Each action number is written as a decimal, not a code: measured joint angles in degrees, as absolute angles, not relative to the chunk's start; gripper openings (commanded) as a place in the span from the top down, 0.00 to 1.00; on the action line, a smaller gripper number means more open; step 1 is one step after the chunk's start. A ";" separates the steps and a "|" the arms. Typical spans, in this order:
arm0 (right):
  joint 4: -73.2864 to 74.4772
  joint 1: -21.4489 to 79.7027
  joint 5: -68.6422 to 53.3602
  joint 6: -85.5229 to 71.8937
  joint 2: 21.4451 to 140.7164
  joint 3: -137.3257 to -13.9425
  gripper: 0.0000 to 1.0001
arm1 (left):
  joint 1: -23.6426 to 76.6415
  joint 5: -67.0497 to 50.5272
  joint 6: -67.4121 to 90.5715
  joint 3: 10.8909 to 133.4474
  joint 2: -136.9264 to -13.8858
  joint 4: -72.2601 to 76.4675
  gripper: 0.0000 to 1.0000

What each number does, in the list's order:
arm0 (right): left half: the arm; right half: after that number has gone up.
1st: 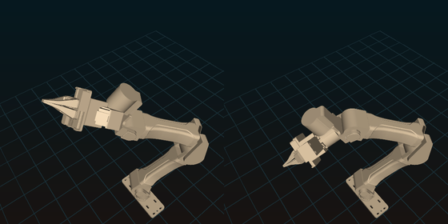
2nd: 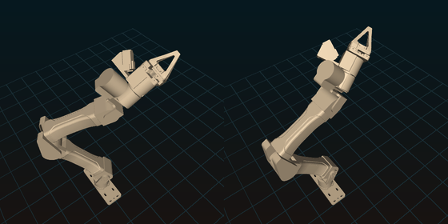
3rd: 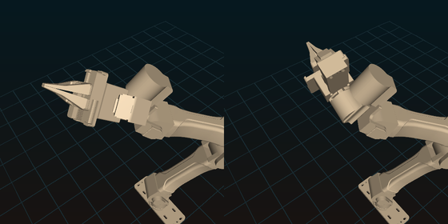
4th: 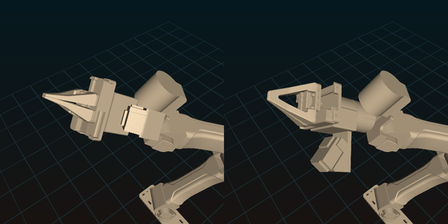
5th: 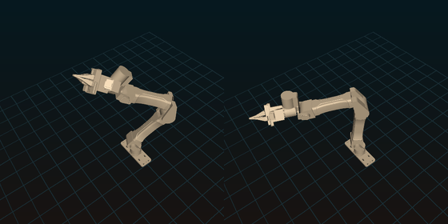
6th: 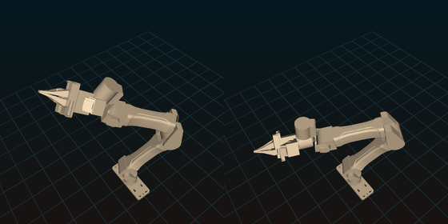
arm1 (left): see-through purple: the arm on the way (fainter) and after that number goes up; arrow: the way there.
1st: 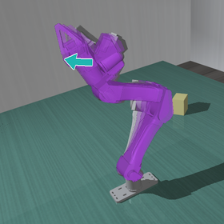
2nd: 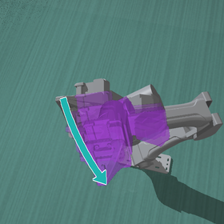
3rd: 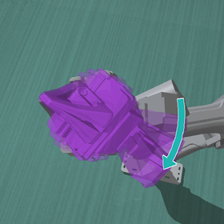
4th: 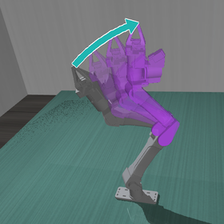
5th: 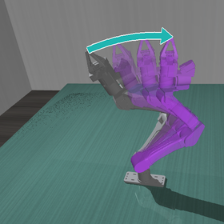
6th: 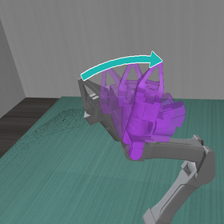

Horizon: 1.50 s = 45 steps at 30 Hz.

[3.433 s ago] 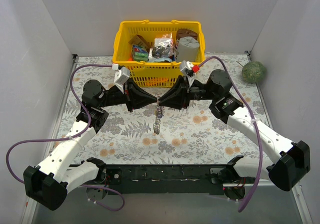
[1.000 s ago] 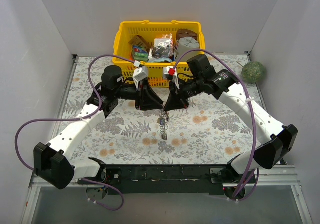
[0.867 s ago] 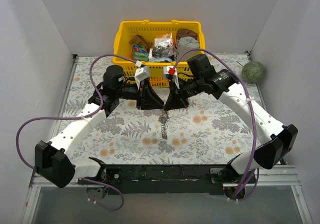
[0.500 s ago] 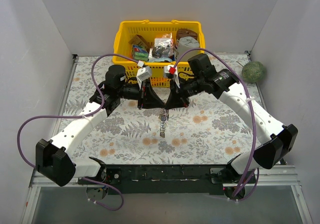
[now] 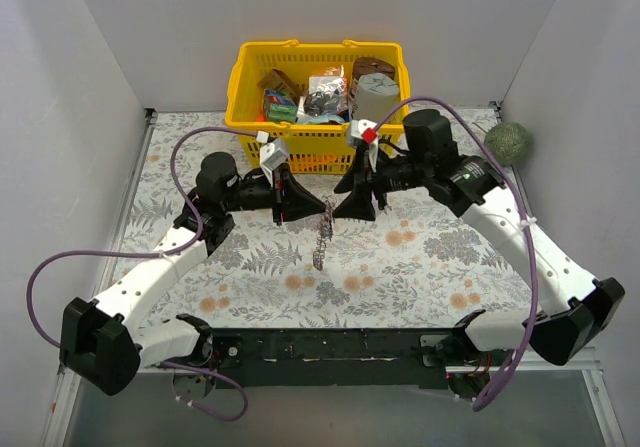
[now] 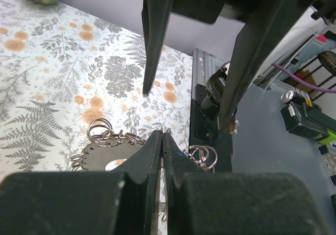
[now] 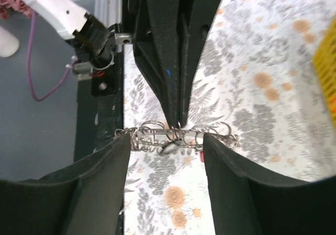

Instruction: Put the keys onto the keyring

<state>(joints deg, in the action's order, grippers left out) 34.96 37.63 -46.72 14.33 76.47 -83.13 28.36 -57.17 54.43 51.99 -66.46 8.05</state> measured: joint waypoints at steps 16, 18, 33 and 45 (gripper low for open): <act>6.92 32.84 -53.45 -3.09 68.20 -71.50 0.43 | 28.36 -50.63 67.88 37.85 -60.36 42.50 1.00; 4.32 32.86 -54.48 -5.08 68.23 -70.89 0.43 | 28.36 -50.06 69.12 36.80 -60.36 46.11 1.00; -5.17 35.31 -55.88 -12.32 69.49 -68.03 0.56 | 28.36 -49.08 80.47 35.22 -65.82 70.22 1.00; -8.56 36.42 -56.12 -15.00 70.65 -66.83 0.88 | 28.29 -49.01 81.41 35.22 -65.82 72.20 1.00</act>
<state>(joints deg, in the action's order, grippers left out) -8.56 36.42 -56.12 -15.00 70.65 -66.83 28.29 -49.01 81.41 35.22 -65.82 72.20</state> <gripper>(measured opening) 0.232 0.013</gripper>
